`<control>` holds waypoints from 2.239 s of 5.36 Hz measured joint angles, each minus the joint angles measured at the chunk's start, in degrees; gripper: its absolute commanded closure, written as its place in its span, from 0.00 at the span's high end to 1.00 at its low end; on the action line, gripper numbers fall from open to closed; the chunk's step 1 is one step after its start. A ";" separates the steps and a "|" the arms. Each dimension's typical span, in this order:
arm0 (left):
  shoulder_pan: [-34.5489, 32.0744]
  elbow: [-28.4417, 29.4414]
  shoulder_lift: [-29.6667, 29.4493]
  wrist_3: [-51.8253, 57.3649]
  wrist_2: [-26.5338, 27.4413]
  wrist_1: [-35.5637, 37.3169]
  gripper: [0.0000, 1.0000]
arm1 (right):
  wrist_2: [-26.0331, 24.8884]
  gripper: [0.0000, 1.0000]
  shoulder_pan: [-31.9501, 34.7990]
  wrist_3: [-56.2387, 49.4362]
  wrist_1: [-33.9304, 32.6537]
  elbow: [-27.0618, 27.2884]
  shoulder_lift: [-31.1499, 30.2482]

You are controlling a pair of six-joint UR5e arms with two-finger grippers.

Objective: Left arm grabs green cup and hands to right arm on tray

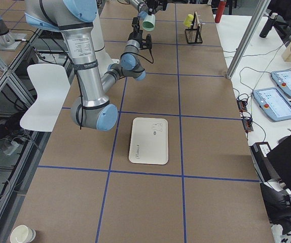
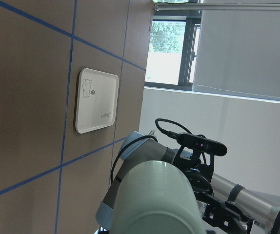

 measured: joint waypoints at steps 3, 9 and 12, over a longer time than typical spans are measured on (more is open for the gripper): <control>0.36 -0.27 -0.02 -0.10 -0.07 -0.01 0.00 | -3.03 0.98 -0.59 -0.28 -1.39 -0.38 1.24; 1.00 -0.73 -0.02 -0.09 -0.07 -0.01 0.00 | -8.52 0.98 -0.59 -0.60 -9.31 -0.54 5.60; 1.11 -0.67 -0.02 -0.09 -0.07 -0.01 0.00 | -7.75 0.24 -0.63 -1.70 -12.87 -0.31 6.01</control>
